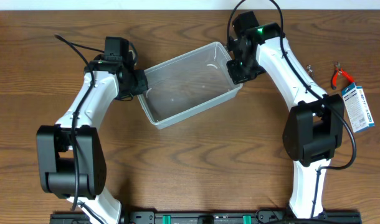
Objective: Pack container
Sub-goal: 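Slide the container with both grippers toward the table center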
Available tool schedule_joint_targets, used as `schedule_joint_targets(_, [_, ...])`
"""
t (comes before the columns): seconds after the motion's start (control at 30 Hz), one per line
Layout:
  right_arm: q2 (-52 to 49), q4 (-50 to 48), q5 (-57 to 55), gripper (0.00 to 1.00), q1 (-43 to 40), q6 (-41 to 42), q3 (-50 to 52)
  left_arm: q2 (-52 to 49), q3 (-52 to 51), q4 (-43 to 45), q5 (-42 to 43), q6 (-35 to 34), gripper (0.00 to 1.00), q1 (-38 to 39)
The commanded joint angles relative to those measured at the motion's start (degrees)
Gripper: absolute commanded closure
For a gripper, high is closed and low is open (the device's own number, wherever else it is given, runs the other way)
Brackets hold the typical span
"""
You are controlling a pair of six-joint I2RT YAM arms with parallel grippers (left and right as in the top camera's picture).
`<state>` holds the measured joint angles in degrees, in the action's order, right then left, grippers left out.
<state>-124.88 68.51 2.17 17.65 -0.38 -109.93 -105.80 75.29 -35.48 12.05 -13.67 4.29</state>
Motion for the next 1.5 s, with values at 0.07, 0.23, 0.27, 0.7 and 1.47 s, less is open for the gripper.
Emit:
schedule_joint_targets(0.07, [-0.9, 2.5, 0.6, 0.94, -0.1, 2.1, 0.5, -5.5, -0.5, 0.5, 7.1, 1.1, 0.94, 1.7])
schedule_joint_targets(0.23, [-0.9, 5.1, -1.5, 0.43, -0.1, 2.1, 0.5, -5.9, -0.2, 1.2, 7.5, 1.1, 0.94, 1.7])
schedule_joint_targets(0.27, [-0.9, 5.6, -2.0, 0.37, -0.1, 2.1, 0.5, -5.9, 0.0, 1.3, 7.5, 1.1, 0.94, 1.7])
schedule_joint_targets(0.7, [-0.7, 9.6, -2.2, 0.32, -1.5, 3.8, 0.5, -5.9, 3.8, 1.9, 8.5, 1.2, 0.89, 3.0])
schedule_joint_targets(1.47, [1.4, 10.8, -2.2, 0.31, -5.2, 2.9, 0.5, -5.9, 8.4, 0.0, 8.5, 1.6, 0.76, 7.7])
